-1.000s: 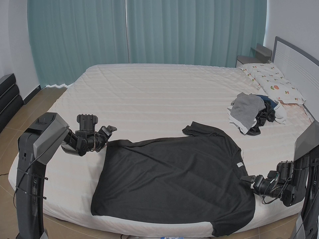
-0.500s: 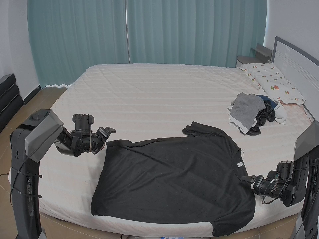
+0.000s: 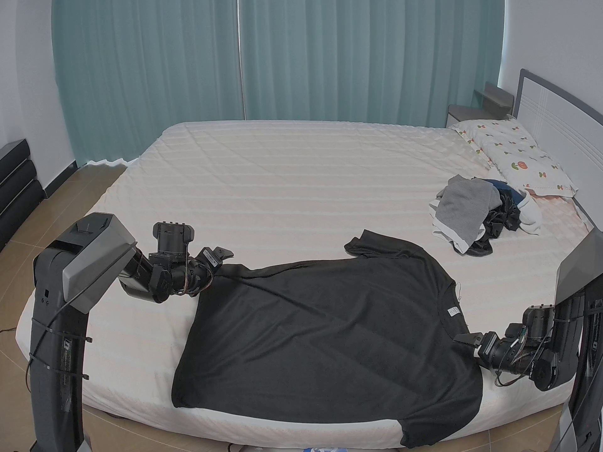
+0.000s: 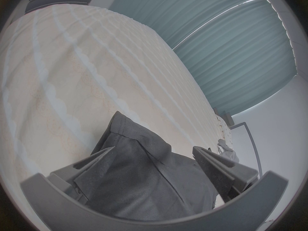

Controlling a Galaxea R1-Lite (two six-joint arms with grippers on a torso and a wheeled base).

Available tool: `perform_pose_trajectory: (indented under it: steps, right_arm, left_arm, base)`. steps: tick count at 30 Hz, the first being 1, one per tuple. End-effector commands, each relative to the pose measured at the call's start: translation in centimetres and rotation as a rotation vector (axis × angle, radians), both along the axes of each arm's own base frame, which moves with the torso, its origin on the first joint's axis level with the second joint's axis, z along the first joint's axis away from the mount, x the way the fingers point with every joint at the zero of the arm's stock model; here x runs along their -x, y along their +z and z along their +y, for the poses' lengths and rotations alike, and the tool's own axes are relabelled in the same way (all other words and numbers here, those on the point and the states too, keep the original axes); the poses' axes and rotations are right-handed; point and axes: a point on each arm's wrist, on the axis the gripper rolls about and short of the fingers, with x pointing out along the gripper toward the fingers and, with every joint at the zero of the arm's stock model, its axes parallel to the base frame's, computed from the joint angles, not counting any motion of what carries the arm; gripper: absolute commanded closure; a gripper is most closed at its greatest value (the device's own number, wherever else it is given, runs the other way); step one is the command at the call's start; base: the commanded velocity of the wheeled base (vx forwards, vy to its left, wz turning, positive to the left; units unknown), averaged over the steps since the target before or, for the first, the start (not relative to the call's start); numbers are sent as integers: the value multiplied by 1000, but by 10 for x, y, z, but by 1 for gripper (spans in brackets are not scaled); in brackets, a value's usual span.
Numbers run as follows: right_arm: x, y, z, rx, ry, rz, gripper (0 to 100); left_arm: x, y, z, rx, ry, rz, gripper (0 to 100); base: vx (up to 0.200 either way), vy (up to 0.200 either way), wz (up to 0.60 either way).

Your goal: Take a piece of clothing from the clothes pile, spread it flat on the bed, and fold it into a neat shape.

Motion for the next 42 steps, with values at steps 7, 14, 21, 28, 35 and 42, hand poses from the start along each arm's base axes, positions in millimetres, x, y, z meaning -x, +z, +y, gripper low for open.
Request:
perform_pose_trajectory:
  steps: [7, 14, 21, 28, 35, 42]
  right_arm:
    - [0, 0, 0, 0, 0, -5, 0]
    - [0, 0, 0, 0, 0, -5, 0]
    - [0, 0, 0, 0, 0, -5, 0]
    - [0, 0, 0, 1, -1, -4, 0]
    - [0, 0, 0, 2, 2, -4, 0]
    - [1, 0, 0, 15, 13, -5, 0]
  left_arm:
    - [-9, -13, -1, -23, -13, -2, 100]
    - [-20, -10, 3, -57, 83, -48, 100]
    - [-32, -19, 6, -93, 146, -70, 100]
    - [-28, -14, 6, -77, 154, -62, 100]
    - [-21, -5, 5, -40, 145, -75, 0]
    - [-10, -1, 2, -24, 135, -147, 0]
  base:
    - [0, 0, 0]
    - [0, 0, 0]
    - [0, 0, 0]
    - [0, 0, 0]
    - [0, 0, 0]
    - [0, 0, 0]
